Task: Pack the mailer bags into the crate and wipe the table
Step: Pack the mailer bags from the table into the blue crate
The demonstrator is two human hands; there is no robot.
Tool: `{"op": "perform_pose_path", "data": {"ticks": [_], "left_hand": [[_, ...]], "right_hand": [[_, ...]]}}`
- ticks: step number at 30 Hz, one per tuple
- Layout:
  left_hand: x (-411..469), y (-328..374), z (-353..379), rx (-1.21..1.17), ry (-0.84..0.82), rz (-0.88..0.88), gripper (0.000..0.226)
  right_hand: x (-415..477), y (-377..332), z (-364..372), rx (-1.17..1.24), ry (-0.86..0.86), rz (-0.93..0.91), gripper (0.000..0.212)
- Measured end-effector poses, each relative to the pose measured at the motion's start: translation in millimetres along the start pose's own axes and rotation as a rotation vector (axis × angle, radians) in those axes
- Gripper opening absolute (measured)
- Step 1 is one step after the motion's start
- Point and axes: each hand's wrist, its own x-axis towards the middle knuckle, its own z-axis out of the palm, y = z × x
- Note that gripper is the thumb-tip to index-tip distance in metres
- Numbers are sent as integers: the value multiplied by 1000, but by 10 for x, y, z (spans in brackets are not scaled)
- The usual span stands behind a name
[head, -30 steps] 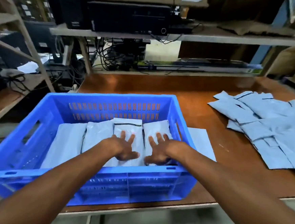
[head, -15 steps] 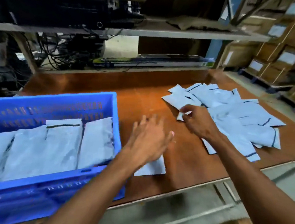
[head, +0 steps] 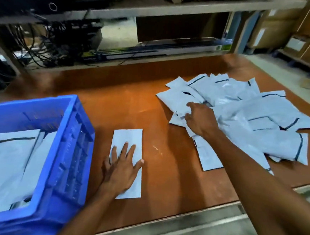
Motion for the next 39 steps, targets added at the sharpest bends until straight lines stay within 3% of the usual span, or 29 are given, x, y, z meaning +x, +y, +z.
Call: {"op": "perform_pose_path", "data": {"ticks": [3, 6, 10, 14, 15, 18, 19, 22, 24, 26, 28, 32, 36, 39], "left_hand": [[-6, -15, 224, 24, 57, 9, 75], [-14, -12, 323, 22, 110, -13, 69], [-45, -43, 305, 32, 131, -2, 65], [-218, -103, 284, 60, 132, -10, 68], [-275, -111, 263, 69, 140, -14, 69], [-476, -147, 239, 59, 136, -29, 74], [-535, -165, 229, 54, 139, -30, 75], [-572, -195, 117, 17, 164, -49, 75], [-458, -198, 87, -20, 130, -58, 74], [-353, -184, 152, -47, 79, -68, 76], [-346, -175, 242, -15, 114, -55, 74], [-361, -186, 301, 34, 209, 4, 69], [-353, -203, 326, 30, 270, 46, 57], [-348, -193, 324, 19, 294, 59, 51]], "right_hand": [[279, -17, 282, -261, -163, -67, 59], [260, -69, 495, -440, -192, -143, 42], [-11, -338, 417, -366, -30, -238, 27], [-873, -767, 270, -267, -68, -333, 16], [-1121, -849, 224, -272, -108, -341, 26], [-1759, -1026, 53, -237, -274, -357, 21], [-1880, -1031, 38, -180, -340, -319, 27], [-1839, -1014, -62, 33, -270, -135, 54], [-1559, -943, 56, 6, -139, -112, 59], [-1360, -880, 279, -19, -217, -97, 65], [-1349, -873, 563, -40, -317, -122, 68], [-1536, -890, 904, -14, -196, -98, 69], [-1524, -909, 945, -19, -174, -100, 66], [-1529, -985, 924, 4, -152, -85, 76]]}}
